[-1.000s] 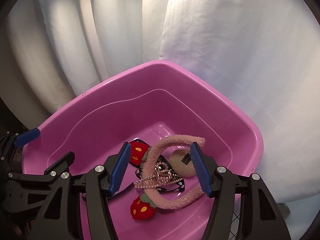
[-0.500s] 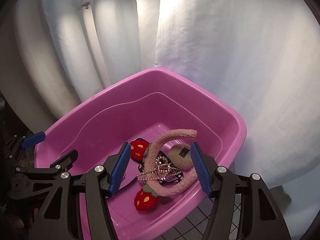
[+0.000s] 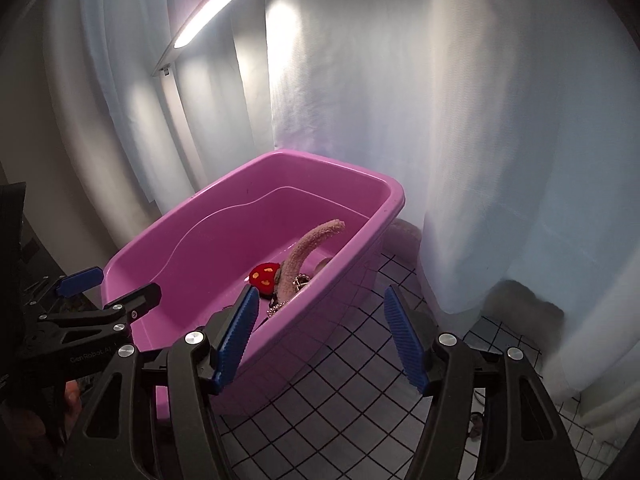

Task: Organize jewelry
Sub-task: 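Move both tools back over the table toward the hair tie and ring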

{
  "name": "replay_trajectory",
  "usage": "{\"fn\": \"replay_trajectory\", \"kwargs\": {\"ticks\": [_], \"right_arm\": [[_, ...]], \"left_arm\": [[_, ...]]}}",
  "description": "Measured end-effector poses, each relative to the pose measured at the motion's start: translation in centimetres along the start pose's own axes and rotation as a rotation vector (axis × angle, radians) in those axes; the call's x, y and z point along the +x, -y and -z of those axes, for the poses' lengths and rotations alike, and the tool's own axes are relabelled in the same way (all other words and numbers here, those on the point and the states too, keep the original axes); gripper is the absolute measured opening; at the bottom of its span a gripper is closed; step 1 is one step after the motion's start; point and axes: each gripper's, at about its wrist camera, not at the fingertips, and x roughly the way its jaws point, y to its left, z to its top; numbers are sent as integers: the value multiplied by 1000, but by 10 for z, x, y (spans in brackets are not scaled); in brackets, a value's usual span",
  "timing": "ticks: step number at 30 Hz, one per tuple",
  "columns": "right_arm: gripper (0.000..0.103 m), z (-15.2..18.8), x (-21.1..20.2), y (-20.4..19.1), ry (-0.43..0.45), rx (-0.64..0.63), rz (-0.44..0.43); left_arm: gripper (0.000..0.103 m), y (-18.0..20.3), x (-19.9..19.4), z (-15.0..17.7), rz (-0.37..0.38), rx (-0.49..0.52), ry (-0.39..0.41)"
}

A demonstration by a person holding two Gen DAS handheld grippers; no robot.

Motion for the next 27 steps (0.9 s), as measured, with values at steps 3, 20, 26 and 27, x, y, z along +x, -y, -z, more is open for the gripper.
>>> {"fn": "replay_trajectory", "kwargs": {"ticks": [3, 20, 26, 27], "right_arm": [[63, 25, -24, 19, 15, 26, 66], [64, 137, -95, 181, -71, 77, 226], [64, 152, -75, 218, -134, -17, 100], [64, 153, -69, 223, -143, -31, 75]], "left_arm": [[97, 18, -14, 10, 44, 43, 31], [98, 145, -56, 81, 195, 35, 17], [98, 197, -52, 117, 80, -23, -8], [98, 204, -50, 122, 58, -34, -13]]}}
